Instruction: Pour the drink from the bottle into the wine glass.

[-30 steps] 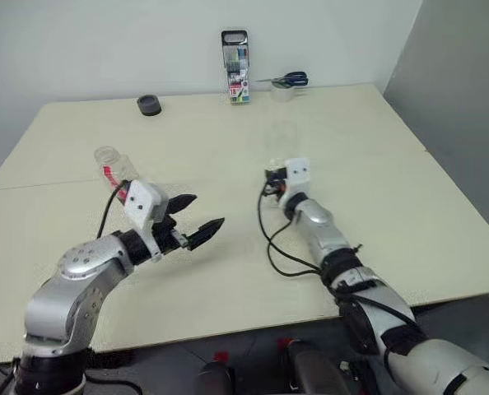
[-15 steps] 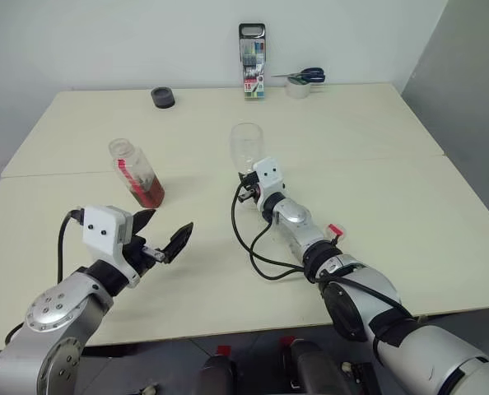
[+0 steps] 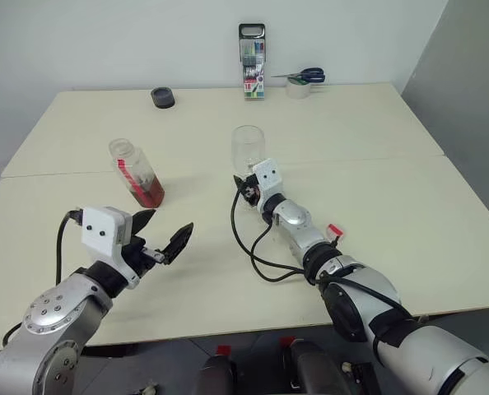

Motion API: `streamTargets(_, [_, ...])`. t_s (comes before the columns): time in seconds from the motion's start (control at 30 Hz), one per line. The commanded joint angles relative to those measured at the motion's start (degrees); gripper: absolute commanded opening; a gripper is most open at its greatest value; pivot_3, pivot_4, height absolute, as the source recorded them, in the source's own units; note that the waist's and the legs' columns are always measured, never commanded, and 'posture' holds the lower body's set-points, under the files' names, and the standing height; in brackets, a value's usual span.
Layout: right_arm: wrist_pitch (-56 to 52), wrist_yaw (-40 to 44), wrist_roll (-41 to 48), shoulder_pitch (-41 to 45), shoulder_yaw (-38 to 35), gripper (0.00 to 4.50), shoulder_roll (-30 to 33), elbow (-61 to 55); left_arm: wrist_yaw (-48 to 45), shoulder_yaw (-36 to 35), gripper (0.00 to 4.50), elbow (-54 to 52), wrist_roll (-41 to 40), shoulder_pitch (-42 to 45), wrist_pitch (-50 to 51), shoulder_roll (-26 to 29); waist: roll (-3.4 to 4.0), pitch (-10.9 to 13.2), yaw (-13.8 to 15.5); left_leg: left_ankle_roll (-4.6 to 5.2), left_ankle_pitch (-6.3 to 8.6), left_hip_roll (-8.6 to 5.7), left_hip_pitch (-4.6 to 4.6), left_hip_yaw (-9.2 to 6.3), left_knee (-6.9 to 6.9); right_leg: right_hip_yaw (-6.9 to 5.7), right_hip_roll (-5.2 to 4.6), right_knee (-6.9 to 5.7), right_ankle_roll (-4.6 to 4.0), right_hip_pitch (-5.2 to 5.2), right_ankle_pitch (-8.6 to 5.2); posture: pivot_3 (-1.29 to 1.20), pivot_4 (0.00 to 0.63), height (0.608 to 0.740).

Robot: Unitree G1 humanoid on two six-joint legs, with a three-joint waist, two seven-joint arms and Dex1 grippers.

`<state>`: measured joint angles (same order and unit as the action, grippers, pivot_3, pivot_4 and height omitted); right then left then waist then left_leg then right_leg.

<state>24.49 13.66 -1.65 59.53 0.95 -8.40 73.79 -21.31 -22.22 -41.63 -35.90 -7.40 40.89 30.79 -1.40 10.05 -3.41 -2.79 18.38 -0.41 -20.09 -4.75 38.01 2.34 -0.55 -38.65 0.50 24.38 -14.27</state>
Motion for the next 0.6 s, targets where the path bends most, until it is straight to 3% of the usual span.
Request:
streamTargets(0.03, [2.0, 0.2, -0.2, -1.9, -0.1, 3.61, -3.3, -1.2, -0.8, -0.4, 4.50, 0.2, -0.1, 1.1, -1.3, 1.1, 0.00, 0.0, 0.0, 0.00, 0.00, 0.00, 0.00, 0.00, 0.00, 0.00, 0.00, 0.00, 0.00, 0.00, 0.00, 0.00, 0.150, 0.740])
streamTargets(0.13, [3.0, 0.9, -0.3, -3.1, 0.2, 4.45, -2.6, -2.1, -1.3, 0.0, 4.50, 1.4, 0.1, 1.9, -1.5, 1.4, 0.00, 0.0, 0.0, 0.00, 0.00, 0.00, 0.01, -0.01, 0.00, -0.01, 0.00, 0.00, 0.00, -0.01, 0.00, 0.00, 0.150, 0.740])
streamTargets(0.43, [2.6, 8.0, 1.7, -10.9, -0.1, 4.45, 2.1, -9.3, -1.5, 0.7, 4.50, 7.4, 3.9, 3.8, -5.6, 0.6, 0.00, 0.0, 0.1, 0.00, 0.00, 0.00, 0.06, -0.01, 0.00, -0.02, 0.01, 0.03, 0.00, -0.06, 0.00, 0.00, 0.150, 0.740])
streamTargets(0.6, [-3.8, 15.3, 5.0, -18.6, 0.5, 4.45, 5.4, -26.2, 0.4, -0.1, 4.50, 10.7, 6.1, 5.3, -8.3, -0.9, 0.00, 0.0, 0.3, 0.00, 0.00, -0.01, 0.08, -0.04, 0.00, -0.02, 0.00, 0.05, 0.00, -0.11, 0.00, 0.00, 0.150, 0.740])
